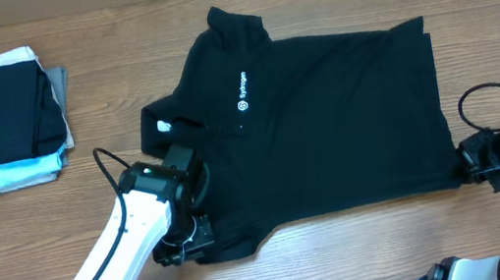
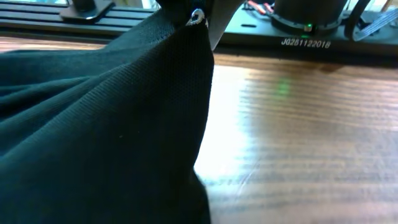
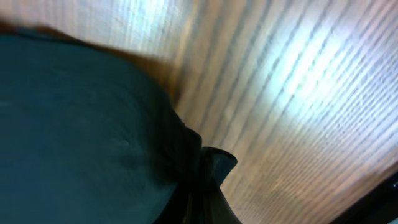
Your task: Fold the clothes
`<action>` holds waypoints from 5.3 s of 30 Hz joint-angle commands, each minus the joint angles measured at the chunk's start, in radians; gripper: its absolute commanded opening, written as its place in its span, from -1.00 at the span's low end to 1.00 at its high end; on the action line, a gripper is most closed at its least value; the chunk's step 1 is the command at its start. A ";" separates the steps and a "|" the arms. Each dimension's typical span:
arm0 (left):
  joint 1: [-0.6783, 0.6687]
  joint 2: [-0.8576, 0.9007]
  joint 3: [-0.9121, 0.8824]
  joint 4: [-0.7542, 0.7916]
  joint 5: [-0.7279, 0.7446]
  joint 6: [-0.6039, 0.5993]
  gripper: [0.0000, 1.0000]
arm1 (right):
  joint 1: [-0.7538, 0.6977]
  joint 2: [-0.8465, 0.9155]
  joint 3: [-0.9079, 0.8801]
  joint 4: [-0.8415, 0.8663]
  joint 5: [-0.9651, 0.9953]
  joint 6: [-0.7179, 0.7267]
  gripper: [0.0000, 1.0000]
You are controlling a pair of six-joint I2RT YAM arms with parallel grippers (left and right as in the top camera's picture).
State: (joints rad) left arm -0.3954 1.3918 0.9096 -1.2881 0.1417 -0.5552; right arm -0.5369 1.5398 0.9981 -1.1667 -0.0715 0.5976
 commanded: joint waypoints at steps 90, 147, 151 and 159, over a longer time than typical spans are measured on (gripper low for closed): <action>0.018 0.569 0.779 0.152 0.070 0.286 -0.92 | 0.348 0.270 0.349 0.193 -0.262 -0.344 -0.92; 0.016 0.698 0.724 0.196 -0.101 0.286 -0.92 | 0.426 0.322 0.050 0.856 -0.059 -0.279 -0.87; 0.016 0.698 0.724 0.196 -0.101 0.286 -0.92 | 0.426 0.324 0.050 0.903 -0.041 -0.278 -0.81; 0.016 0.698 0.724 0.196 -0.101 0.286 -0.92 | 0.424 0.386 0.050 1.062 0.052 -0.279 -0.46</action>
State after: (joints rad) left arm -0.3840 2.0888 1.6287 -1.0920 0.0547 -0.2840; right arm -0.1131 1.8919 1.0523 -0.1448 -0.0639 0.3187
